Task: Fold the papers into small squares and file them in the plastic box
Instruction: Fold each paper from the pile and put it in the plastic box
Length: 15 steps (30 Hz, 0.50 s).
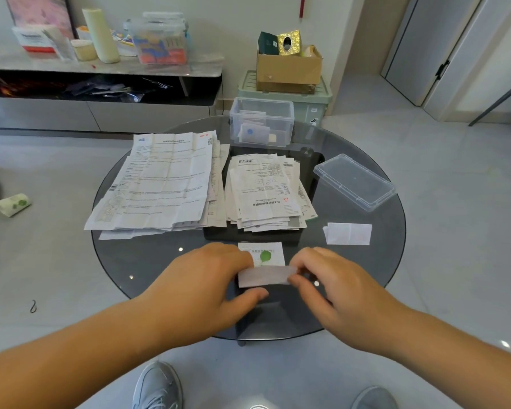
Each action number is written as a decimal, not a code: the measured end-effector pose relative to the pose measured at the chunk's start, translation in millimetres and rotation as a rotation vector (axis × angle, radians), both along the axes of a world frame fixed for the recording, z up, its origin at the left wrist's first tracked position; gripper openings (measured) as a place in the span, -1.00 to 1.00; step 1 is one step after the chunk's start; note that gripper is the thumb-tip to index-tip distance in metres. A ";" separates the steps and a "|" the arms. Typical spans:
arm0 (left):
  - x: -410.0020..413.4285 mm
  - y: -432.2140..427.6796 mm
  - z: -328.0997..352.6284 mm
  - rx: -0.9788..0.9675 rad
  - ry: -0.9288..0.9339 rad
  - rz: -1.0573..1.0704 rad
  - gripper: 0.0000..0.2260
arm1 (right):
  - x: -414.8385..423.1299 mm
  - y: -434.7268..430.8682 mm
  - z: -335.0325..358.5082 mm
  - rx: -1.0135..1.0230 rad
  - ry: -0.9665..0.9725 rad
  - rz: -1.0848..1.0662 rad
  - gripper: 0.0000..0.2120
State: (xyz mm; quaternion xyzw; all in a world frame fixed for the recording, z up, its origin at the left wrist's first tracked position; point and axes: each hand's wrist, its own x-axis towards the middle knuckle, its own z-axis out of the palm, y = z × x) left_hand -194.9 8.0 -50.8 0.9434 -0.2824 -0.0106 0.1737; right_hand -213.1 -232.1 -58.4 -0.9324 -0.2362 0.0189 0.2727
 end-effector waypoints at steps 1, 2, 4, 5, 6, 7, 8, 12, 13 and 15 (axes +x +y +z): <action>0.5 -1.7 1.9 0.002 0.015 0.020 -0.56 | 0.1 1.7 1.2 0.035 0.035 -0.025 -0.95; 1.5 -3.5 3.2 0.000 0.028 0.044 -0.63 | 0.9 3.5 2.4 0.070 0.069 -0.052 -0.98; 4.7 -7.6 5.2 -0.007 0.056 0.103 -0.76 | 5.0 7.5 4.4 0.126 0.110 -0.112 -0.88; 6.9 -9.7 5.5 -0.013 0.072 0.133 -0.78 | 7.9 9.4 4.3 0.143 0.125 -0.147 -0.78; 9.6 -12.0 4.9 -0.023 0.087 0.159 -0.78 | 11.0 11.4 3.4 0.151 0.136 -0.184 -0.67; 12.8 -13.9 3.7 -0.037 0.105 0.186 -0.74 | 13.9 13.2 2.2 0.151 0.140 -0.218 -0.57; 16.4 -15.0 2.4 -0.044 0.126 0.215 -0.69 | 16.5 15.2 0.3 0.140 0.133 -0.246 -0.49; 24.6 -18.8 -2.9 -0.027 0.183 0.286 -0.51 | 23.2 19.5 -7.7 0.016 0.031 -0.284 -0.39; 25.0 -19.8 -3.6 -0.023 0.185 0.283 -0.49 | 23.3 20.0 -8.4 -0.003 -0.007 -0.265 -0.42; 25.0 -20.5 -4.5 -0.021 0.187 0.278 -0.42 | 22.6 19.7 -10.5 -0.019 -0.074 -0.185 -0.59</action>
